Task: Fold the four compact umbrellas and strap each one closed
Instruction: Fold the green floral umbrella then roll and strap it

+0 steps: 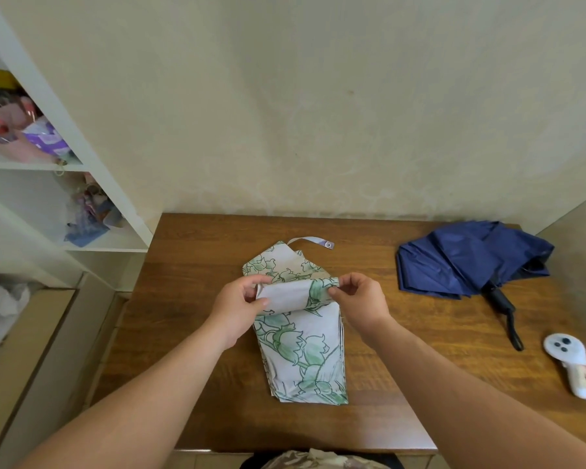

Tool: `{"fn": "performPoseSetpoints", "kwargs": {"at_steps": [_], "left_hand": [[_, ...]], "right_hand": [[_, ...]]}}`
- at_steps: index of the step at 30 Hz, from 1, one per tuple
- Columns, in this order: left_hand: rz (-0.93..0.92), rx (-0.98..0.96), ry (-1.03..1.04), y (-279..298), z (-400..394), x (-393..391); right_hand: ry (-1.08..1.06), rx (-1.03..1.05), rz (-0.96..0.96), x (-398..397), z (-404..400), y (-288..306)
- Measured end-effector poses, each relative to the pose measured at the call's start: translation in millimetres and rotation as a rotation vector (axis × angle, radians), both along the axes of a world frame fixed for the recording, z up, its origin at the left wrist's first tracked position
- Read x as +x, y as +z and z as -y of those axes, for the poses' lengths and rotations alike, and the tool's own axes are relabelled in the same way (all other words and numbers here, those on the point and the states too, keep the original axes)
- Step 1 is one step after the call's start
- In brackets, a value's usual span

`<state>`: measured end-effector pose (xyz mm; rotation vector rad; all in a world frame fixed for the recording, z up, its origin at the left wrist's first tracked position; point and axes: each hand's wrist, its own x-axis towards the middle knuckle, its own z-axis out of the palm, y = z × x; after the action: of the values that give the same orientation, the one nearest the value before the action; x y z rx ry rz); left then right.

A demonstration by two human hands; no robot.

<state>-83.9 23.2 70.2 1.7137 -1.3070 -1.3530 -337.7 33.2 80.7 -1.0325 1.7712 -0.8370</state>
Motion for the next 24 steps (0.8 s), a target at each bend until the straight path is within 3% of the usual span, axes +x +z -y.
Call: {"fn": "performPoseSetpoints", "kwargs": {"at_steps": [2,6,14,24], "left_hand": [[-0.014,0.005,0.080,-1.9,0.4,1.5],[-0.272,0.112,0.152,1.5,-0.5,-0.2],[-0.420,0.243,0.418,3.4,4.2,-2.7],[-0.020,-0.035,0.108,2.9,-4.0,-2.6]], "right_hand": [[-0.005,0.004,0.014,-0.6,-0.4,-1.2],[0.013,-0.004,-0.010,-0.8,-2.7,-4.0],[0.018,-0.009,0.022,-2.4,-5.2,-3.6],[0.113,-0.038,-0.078,-4.3,-4.6,5.7]]}}
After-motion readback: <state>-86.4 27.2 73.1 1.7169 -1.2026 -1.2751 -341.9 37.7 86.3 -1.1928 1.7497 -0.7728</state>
